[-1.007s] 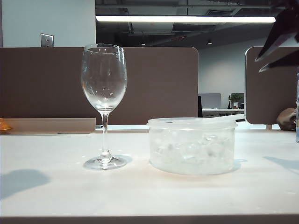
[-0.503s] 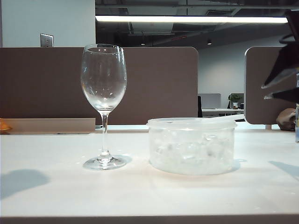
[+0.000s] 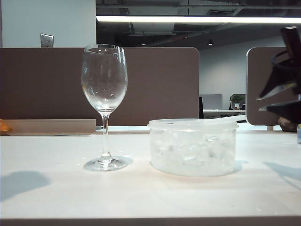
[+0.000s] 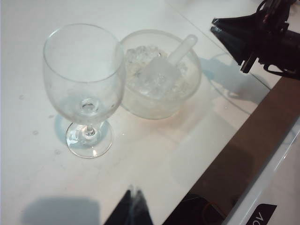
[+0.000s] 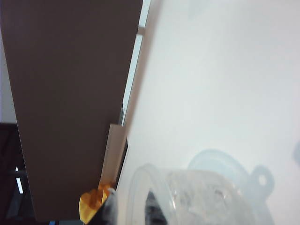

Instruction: Pick up an ice shovel filled with ice cubes and pour the ice from the shovel into the glass.

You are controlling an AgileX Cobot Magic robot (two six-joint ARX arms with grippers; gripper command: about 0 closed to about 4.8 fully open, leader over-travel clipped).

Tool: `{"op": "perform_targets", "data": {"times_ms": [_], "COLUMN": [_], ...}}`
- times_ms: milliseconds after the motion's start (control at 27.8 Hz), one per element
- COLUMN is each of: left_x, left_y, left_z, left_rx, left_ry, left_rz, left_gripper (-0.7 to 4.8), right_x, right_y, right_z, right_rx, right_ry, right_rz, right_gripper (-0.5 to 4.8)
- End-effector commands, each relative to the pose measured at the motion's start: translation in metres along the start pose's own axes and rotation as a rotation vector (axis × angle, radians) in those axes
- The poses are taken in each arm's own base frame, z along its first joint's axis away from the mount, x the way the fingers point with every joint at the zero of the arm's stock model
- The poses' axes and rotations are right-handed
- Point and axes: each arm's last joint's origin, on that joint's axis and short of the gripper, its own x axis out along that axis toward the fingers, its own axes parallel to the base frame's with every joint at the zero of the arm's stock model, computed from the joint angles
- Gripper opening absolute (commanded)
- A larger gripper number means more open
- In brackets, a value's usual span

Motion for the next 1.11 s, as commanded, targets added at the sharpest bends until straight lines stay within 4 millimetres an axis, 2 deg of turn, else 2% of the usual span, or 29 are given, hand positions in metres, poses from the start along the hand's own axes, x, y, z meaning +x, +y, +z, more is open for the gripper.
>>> {"op": "perform_targets", "data": {"times_ms": [36, 252, 324, 432, 503, 539, 1115], "left_x": [-0.001, -0.001, -0.001, -0.001, -0.001, -0.001, -0.001], "left_y": [0.000, 0.000, 0.000, 0.000, 0.000, 0.000, 0.000], "left_z": [0.002, 0.002, 0.002, 0.002, 0.002, 0.002, 0.002], "left_rx": [0.011, 0.011, 0.011, 0.011, 0.011, 0.011, 0.011], "left_ry": [-0.015, -0.015, -0.015, -0.015, -0.015, -0.015, -0.015], "left_rz": [0.002, 0.002, 0.002, 0.002, 0.002, 0.002, 0.002], "left_gripper": [-0.03, -0.02, -0.03, -0.03, -0.03, -0.03, -0.02], "right_x": [0.002, 0.006, 0.006, 0.007, 0.008, 0.008, 0.028], "right_y": [0.000, -0.006, -0.007, -0.010, -0.011, -0.011, 0.000], "right_z": [-0.005, -0.010, -0.010, -0.010, -0.010, -0.011, -0.013], "right_rx": [-0.002, -0.008, -0.009, -0.011, -0.012, -0.013, -0.017], "right_ry": [-0.011, 0.002, 0.000, -0.002, -0.001, -0.001, 0.032], "right_rz": [0.013, -0.008, -0.016, -0.031, -0.036, -0.039, -0.018], "right_gripper": [0.81, 0.90, 1.21, 1.26, 1.79, 1.85, 1.87]}}
